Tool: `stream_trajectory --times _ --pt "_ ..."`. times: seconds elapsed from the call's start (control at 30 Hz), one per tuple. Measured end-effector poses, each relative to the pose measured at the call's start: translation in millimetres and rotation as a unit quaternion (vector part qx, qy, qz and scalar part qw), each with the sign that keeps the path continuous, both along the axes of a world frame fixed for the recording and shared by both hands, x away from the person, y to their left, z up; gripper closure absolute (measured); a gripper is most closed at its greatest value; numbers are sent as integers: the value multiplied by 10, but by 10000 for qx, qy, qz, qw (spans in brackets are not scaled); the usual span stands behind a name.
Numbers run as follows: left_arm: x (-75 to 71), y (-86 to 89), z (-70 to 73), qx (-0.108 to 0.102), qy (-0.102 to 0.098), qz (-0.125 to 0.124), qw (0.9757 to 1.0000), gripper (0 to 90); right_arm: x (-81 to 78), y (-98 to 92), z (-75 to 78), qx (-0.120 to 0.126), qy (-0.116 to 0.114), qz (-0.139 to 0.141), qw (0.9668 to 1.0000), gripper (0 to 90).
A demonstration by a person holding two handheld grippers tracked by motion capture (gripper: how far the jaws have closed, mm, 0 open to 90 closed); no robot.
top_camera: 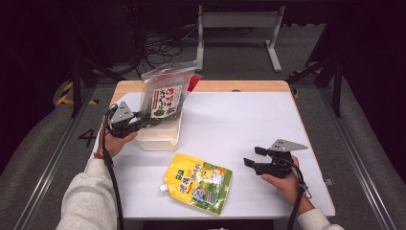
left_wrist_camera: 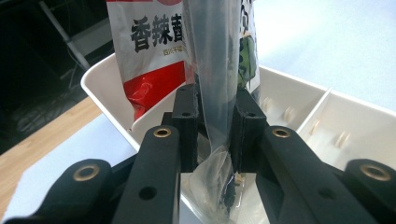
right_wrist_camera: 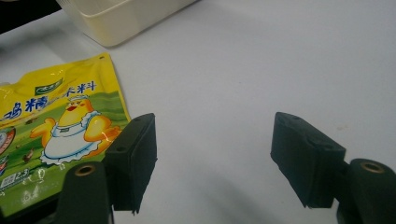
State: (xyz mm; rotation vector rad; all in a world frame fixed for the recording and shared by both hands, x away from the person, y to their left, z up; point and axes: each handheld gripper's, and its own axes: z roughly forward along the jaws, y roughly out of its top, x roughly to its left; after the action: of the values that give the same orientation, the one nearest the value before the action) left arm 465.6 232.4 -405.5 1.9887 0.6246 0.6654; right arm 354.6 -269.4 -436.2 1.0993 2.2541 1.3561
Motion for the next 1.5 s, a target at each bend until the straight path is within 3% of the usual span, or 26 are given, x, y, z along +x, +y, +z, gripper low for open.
stream_trajectory --times 0.07,0.13,0.23,0.47,0.77,0.9,1.07,1.13,1.23,1.43,1.5 --pt "-2 4 0 -44 11 21 10000 754 -1 1 1 -17 -8 1 10000 317" --pt "1 46 -17 -332 84 45 9994 741 -8 9 7 -130 -52 10 9999 318" --pt "-4 64 -17 -494 131 24 9987 735 -12 15 9 -207 -84 29 9997 318" --pt "-59 30 48 -599 27 88 9982 672 -22 42 14 -319 -107 73 9994 318" --pt "-224 86 171 -746 -37 390 9964 542 -23 60 49 -347 -170 145 9991 325" --pt "-399 119 223 -720 -132 527 9959 476 -31 87 69 -385 -229 242 9987 359" --pt "-701 134 261 -851 -15 564 9948 421 -55 125 99 -413 -301 382 9980 418" --pt "-862 95 249 -852 51 468 9953 408 -76 140 129 -330 -417 423 9977 454" --pt "-1036 50 216 -682 10 370 9970 393 -96 170 172 -241 -533 532 9969 493" --pt "-1270 -15 76 -451 268 120 9986 351 -120 253 185 -278 -574 788 9948 568" --pt "-1361 -49 -12 -390 470 3 9981 343 -121 303 181 -290 -577 913 9937 603"
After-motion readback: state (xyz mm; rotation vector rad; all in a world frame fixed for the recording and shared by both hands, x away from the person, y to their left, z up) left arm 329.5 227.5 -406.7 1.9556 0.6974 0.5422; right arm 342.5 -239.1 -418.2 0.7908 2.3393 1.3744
